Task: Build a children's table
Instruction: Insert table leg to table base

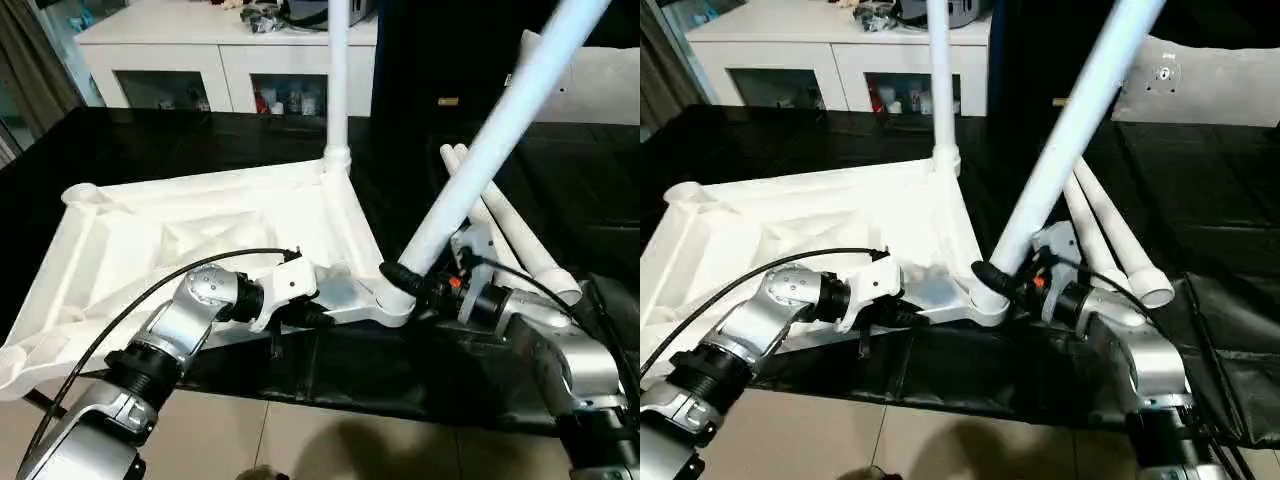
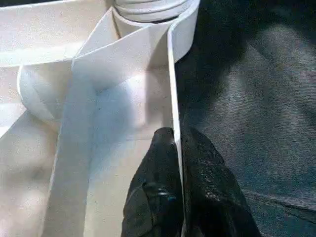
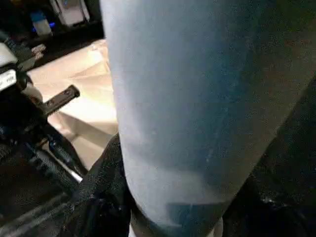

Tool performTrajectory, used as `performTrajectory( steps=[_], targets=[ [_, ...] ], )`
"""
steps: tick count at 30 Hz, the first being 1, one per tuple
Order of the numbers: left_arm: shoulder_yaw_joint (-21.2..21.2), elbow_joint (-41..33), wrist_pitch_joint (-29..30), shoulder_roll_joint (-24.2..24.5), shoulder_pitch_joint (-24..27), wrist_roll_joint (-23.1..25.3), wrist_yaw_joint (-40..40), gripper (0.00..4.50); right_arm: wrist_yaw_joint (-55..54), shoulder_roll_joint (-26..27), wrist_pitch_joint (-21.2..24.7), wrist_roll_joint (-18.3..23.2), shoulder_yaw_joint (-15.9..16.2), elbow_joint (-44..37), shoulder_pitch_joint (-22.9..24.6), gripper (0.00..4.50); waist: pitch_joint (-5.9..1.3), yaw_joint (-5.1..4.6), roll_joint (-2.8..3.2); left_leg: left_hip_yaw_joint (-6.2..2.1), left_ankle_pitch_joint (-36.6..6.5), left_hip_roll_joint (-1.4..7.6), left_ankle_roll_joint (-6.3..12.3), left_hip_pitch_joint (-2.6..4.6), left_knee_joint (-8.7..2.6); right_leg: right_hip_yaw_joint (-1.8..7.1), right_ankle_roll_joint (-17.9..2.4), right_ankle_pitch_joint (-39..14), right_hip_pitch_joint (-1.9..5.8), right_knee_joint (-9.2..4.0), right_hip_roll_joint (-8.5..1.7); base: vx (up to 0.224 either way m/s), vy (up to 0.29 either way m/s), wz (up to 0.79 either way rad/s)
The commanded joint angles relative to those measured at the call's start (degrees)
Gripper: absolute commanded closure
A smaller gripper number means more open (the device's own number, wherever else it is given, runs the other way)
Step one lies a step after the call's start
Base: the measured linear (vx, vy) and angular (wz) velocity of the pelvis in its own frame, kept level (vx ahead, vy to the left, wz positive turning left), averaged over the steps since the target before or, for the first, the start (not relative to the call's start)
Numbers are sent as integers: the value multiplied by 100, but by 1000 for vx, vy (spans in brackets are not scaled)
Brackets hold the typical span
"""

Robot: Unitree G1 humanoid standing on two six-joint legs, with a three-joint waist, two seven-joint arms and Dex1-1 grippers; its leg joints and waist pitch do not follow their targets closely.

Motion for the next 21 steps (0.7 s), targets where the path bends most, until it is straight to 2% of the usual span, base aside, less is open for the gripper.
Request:
performTrajectory(
  steps=[1,2,3,4,9,11,12,14,15,16,17,18,19,21],
  targets=[
    [188,-83,-274,7,-163,-110,-20,450,23,-184,109,-613,632,224,292,260,-279,-47,-17,-149,-2111,290,-23,146,-475,242,-907,-2505,163,-533,-402,0,0,0],
    [170,-88,-302,20,-164,-104,-63,450,29,-232,93,-703,722,222,300,260,-273,-57,-30,-152,-2177,288,-33,148,-486,238,-860,-2574,167,-544,-397,0,0,0],
    [145,-99,-335,34,-164,-95,-131,450,37,-250,98,-780,787,243,293,260,-259,-67,-17,-160,-2224,291,-52,147,-490,237,-843,-2622,158,-544,-394,0,0,0],
    [142,-99,-340,35,-165,-93,-138,450,38,-250,98,-785,792,247,290,260,-249,-84,-12,-157,-2356,287,-72,169,-494,238,-826,-2737,138,-568,-393,0,0,0],
    [81,-123,-421,44,-164,-78,-319,450,214,-371,247,-920,1075,349,204,260,-208,-152,-21,-188,-2631,295,-92,172,-526,237,-796,-2879,123,-587,-393,0,0,0],
    [80,-97,-439,39,-180,-75,-327,450,232,-382,260,-922,1103,358,199,260,-190,-158,-27,-186,-2686,297,-96,191,-529,246,-775,-2965,100,-605,-397,0,0,0],
    [78,-68,-461,29,-205,-68,-336,450,270,-416,317,-917,1151,335,222,260,-155,-172,-59,-187,-2735,297,-92,186,-540,248,-758,-3010,84,-622,-395,0,0,0],
    [88,-14,-487,15,-263,-59,-340,450,291,-441,350,-933,1171,261,297,260,-153,-171,-57,-195,-2751,306,-87,191,-562,256,-747,-2973,99,-621,-400,0,0,0],
    [107,100,-528,-3,-349,-55,-341,450,296,-437,381,-917,1173,211,348,260,-124,-174,-43,-195,-2794,306,-88,190,-573,256,-737,-3004,86,-629,-398,0,0,0],
    [127,271,-618,-25,-474,-40,-345,450,282,-425,401,-899,1177,150,419,260,-123,-173,-54,-190,-2869,299,-96,223,-569,255,-707,-3110,79,-652,-402,0,0,0],
    [128,298,-637,-28,-494,-36,-346,450,278,-424,401,-897,1178,139,432,260,-90,-181,-39,-192,-2922,288,-88,230,-581,249,-673,-3218,68,-678,-398,0,0,0],
    [131,363,-688,-34,-542,-23,-349,450,264,-422,400,-895,1184,112,466,260,-89,-180,-52,-197,-3020,281,-110,272,-588,241,-596,-3433,73,-715,-406,0,0,0],
    [132,391,-724,-38,-571,-13,-347,450,248,-432,396,-894,1190,53,526,260,-54,-182,7,-228,-3131,284,-143,282,-616,231,-529,-3585,77,-738,-416,0,0,0],
    [125,596,-815,-52,-753,36,-379,450,177,-395,410,-866,1206,-36,613,260,-38,-212,-23,-243,-3307,286,-186,303,-641,227,-493,-3596,73,-770,-399,0,0,0]
  ],
)
